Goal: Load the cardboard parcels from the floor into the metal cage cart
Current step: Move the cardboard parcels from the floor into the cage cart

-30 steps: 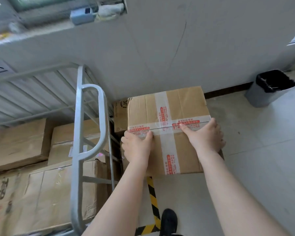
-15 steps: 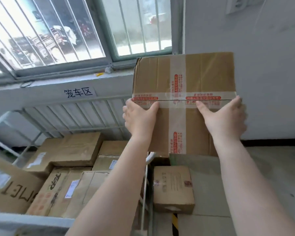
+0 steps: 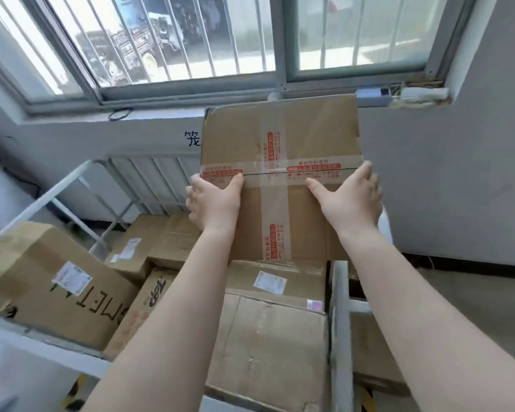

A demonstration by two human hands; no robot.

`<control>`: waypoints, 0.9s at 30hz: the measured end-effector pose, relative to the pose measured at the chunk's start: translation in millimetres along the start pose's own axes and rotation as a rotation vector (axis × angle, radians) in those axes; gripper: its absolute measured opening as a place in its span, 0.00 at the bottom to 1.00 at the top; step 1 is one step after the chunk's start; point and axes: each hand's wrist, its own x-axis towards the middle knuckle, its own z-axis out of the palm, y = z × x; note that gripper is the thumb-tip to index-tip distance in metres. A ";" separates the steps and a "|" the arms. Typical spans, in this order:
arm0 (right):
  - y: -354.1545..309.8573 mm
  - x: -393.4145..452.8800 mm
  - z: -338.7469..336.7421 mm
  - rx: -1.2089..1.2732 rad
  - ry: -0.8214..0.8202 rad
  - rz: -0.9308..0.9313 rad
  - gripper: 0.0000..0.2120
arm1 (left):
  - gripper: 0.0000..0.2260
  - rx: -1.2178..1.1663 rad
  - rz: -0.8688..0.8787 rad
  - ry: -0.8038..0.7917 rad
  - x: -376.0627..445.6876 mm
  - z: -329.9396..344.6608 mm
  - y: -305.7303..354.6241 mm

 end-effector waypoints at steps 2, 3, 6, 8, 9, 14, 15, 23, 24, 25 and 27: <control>-2.8 15.6 44.4 -0.049 -0.042 0.052 0.49 | 0.35 0.035 -0.043 -0.065 37.9 15.7 -28.9; -0.5 24.8 67.0 -0.074 -0.061 0.080 0.48 | 0.35 0.053 -0.057 -0.108 56.2 27.1 -44.1; 21.4 57.8 133.6 -0.135 -0.117 0.181 0.48 | 0.36 0.109 -0.091 -0.238 105.8 72.1 -93.5; 44.6 81.8 174.9 -0.161 -0.168 0.257 0.48 | 0.36 0.154 -0.115 -0.312 132.4 108.8 -126.8; 58.6 93.9 195.4 -0.169 -0.194 0.303 0.47 | 0.35 0.170 -0.129 -0.351 143.7 129.1 -143.5; 142.4 129.6 291.1 -0.182 -0.295 0.506 0.45 | 0.29 0.220 -0.261 -0.504 171.6 225.5 -231.9; 158.7 133.6 306.2 -0.200 -0.293 0.526 0.46 | 0.26 0.230 -0.245 -0.499 175.3 242.3 -243.8; 207.9 172.9 346.0 -0.202 -0.193 0.493 0.37 | 0.24 0.241 -0.098 -0.516 219.8 307.3 -266.0; 208.3 170.6 349.6 -0.216 -0.198 0.488 0.38 | 0.24 0.236 -0.084 -0.519 218.5 307.7 -269.8; 210.7 167.1 354.2 -0.232 -0.204 0.485 0.40 | 0.23 0.233 -0.079 -0.524 217.0 308.2 -275.0; 217.7 156.7 363.2 -0.284 -0.235 0.484 0.44 | 0.21 0.238 -0.100 -0.541 212.0 309.1 -288.6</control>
